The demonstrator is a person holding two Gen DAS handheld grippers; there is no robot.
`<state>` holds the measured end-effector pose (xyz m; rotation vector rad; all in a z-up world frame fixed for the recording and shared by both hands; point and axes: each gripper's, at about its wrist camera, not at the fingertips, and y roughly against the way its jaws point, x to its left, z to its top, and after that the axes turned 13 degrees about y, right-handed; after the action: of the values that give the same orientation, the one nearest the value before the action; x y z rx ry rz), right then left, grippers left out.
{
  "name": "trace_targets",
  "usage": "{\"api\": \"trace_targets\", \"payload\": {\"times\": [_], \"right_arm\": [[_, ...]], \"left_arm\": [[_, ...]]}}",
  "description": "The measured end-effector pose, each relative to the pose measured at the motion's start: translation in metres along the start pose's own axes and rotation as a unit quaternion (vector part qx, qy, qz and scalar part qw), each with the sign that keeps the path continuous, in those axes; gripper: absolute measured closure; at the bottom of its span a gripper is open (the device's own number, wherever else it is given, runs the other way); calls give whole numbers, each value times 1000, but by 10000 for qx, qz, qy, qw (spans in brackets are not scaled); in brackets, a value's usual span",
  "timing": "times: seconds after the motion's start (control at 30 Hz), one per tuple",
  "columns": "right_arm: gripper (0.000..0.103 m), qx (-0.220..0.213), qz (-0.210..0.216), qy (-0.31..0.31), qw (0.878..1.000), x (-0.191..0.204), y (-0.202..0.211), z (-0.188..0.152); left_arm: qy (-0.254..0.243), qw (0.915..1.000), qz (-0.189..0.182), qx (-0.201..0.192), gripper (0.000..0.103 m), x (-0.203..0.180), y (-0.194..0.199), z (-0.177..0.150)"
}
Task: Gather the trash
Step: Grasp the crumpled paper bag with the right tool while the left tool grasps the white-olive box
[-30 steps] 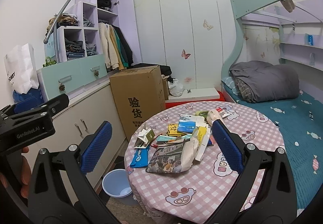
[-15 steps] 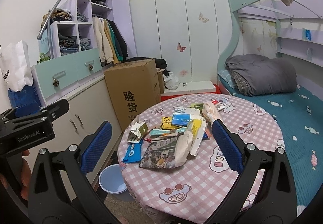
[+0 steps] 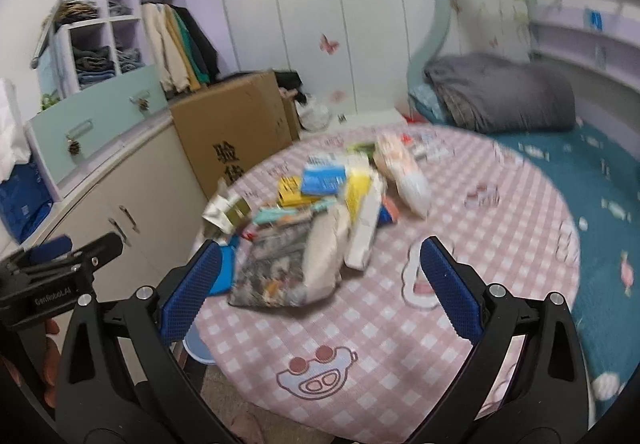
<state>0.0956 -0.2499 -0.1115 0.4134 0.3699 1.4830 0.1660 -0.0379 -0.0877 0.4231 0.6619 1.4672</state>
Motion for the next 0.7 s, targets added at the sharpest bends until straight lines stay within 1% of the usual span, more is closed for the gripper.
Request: {"api": "trace_targets", "payload": {"times": [0.1,0.2,0.33,0.4,0.53,0.67,0.7], "right_arm": [[6,250,126,-353,9990,-5,-23,-17],[6,354,192,-547,9977,-6,-36,-26],[6,324,68,-444,9985,-2,-44,-23],[6,324,67,-433,9985,-1,-48,-21],[6,309,-70,-383,9988,0,-56,-15],[6,361,-224,-338,9985,-1,-67,-11],[6,369,-257,-318,9985,-1,-69,-10]], "left_arm": [[14,9997,81,221,4,6,-21,-10],[7,9992,114,378,4,10,-40,-15],[-214,9993,218,229,4,7,-52,-13],[-310,9992,170,180,4,4,-61,-9],[-453,9987,-1,236,4,-2,-82,-1],[-695,9975,25,148,5,-8,-106,5],[-759,9970,17,151,6,-10,-113,7]]}}
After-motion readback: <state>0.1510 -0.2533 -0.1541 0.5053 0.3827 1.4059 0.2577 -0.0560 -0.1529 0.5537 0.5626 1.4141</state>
